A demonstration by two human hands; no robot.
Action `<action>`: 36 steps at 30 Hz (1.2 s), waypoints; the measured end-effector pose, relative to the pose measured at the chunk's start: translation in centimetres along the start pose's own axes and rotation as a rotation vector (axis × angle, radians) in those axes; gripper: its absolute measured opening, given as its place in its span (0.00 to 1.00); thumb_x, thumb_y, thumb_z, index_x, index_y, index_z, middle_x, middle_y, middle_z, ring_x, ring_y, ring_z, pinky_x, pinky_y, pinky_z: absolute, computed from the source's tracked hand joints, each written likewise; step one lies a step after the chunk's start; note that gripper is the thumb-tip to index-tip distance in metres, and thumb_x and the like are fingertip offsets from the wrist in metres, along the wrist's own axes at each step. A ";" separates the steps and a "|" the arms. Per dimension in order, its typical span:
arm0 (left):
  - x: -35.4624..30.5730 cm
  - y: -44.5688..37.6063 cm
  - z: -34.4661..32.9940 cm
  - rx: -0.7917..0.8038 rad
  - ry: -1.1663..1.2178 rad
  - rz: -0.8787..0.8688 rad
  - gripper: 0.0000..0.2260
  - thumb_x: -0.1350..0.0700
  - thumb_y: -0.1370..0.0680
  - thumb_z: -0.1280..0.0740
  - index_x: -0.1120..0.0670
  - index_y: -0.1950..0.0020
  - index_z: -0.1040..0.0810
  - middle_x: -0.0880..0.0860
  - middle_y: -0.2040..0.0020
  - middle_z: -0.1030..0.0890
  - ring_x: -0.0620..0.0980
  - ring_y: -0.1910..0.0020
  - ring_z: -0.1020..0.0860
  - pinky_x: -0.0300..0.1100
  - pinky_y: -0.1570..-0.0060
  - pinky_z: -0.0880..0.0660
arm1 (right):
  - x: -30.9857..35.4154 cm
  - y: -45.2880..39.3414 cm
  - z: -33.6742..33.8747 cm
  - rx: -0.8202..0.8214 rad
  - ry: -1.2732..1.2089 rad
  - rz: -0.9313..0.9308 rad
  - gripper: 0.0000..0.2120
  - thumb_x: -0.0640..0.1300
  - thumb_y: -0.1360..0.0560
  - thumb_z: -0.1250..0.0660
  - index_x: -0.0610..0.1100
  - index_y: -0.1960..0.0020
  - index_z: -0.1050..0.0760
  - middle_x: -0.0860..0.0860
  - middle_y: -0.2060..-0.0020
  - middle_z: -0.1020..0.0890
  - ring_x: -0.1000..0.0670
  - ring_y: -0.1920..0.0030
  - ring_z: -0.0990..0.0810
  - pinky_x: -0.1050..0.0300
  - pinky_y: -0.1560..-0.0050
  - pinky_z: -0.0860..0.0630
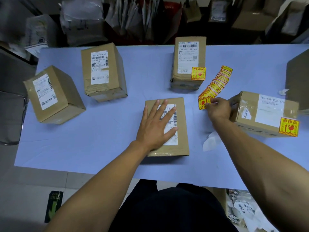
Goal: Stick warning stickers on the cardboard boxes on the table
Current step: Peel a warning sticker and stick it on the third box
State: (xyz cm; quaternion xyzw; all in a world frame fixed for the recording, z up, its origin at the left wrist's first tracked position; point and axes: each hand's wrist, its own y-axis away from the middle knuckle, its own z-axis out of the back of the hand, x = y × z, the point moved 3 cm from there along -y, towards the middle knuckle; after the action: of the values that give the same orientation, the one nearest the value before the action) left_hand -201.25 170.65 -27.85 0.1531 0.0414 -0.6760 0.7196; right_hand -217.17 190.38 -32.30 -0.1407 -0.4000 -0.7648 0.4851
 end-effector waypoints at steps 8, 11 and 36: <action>-1.3 0.1 2.9 -0.123 0.366 0.047 0.21 0.49 0.19 0.35 0.55 0.28 0.27 0.55 0.24 0.33 0.55 0.23 0.40 0.48 0.24 0.46 | 2.3 6.8 2.9 0.216 -0.518 -0.026 0.06 0.41 0.22 0.31 0.47 0.57 0.23 0.48 0.62 0.18 0.52 0.64 0.19 0.60 0.60 0.20; -3.0 -0.6 5.0 -0.184 0.754 0.271 0.16 0.51 0.21 0.32 0.55 0.34 0.22 0.52 0.38 0.20 0.46 0.41 0.23 0.33 0.41 0.31 | 3.2 10.0 3.8 0.369 -0.565 0.041 0.02 0.41 0.22 0.31 0.44 0.54 0.21 0.47 0.61 0.17 0.52 0.63 0.18 0.61 0.61 0.20; -3.6 1.3 8.9 0.028 1.628 0.467 0.04 0.62 0.21 0.33 0.55 0.53 0.21 0.50 0.63 0.17 0.44 0.65 0.20 0.37 0.68 0.24 | 5.4 17.5 6.3 0.691 -0.509 0.251 0.06 0.40 0.21 0.34 0.43 0.55 0.19 0.46 0.60 0.14 0.49 0.58 0.15 0.56 0.63 0.18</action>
State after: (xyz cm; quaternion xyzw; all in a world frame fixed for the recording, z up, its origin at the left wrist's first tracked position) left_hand -201.60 171.72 -18.21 0.6057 0.5054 -0.1893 0.5847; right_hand -205.98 188.06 -16.72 -0.2015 -0.7183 -0.4627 0.4789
